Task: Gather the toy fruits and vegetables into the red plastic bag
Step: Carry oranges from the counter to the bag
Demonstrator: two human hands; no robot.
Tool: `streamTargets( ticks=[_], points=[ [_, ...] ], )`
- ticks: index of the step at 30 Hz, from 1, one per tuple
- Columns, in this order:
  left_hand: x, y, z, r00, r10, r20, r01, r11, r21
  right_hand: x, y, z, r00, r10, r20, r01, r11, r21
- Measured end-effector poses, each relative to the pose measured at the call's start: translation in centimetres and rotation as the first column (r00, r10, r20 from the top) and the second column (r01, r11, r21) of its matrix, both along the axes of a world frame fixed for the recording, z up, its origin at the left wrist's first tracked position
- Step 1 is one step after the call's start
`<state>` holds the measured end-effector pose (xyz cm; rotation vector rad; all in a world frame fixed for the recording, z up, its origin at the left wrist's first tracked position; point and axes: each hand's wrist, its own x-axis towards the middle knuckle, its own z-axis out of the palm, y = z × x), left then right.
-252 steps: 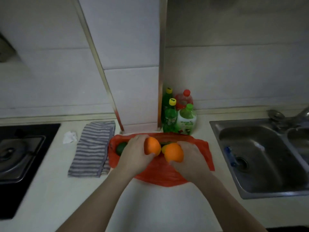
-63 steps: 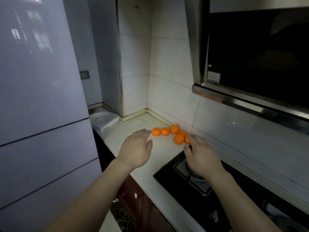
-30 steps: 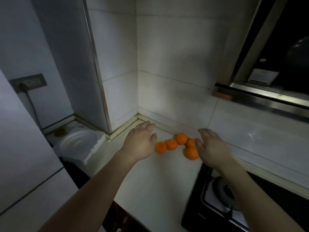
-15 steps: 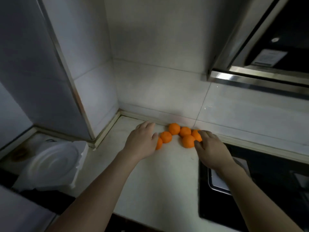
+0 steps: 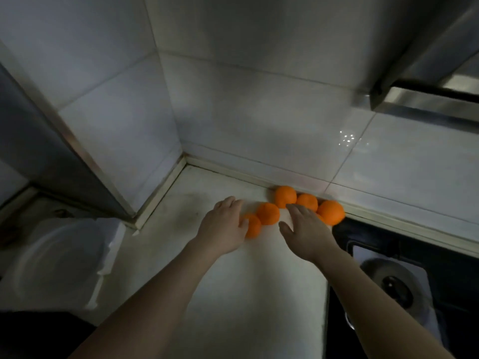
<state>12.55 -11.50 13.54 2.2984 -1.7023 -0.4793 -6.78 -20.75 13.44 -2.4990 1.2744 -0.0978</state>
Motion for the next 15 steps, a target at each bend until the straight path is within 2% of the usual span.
streamTargets(
  ticks=[7, 15],
  points=[
    [1.0, -5.6, -6.5, 0.999, 0.023, -0.046, -0.016, 0.991, 0.132, 3.5, -6.2, -5.8, 0.987, 0.111, -0.117, -0.100, 0.991, 0.094],
    [1.2, -7.7, -11.3, 0.989, 0.057, -0.140, -0.033, 0.985, 0.168, 5.6, -8.5, -10.8, 0.976, 0.186, -0.111, -0.173, 0.978, 0.117]
  ],
)
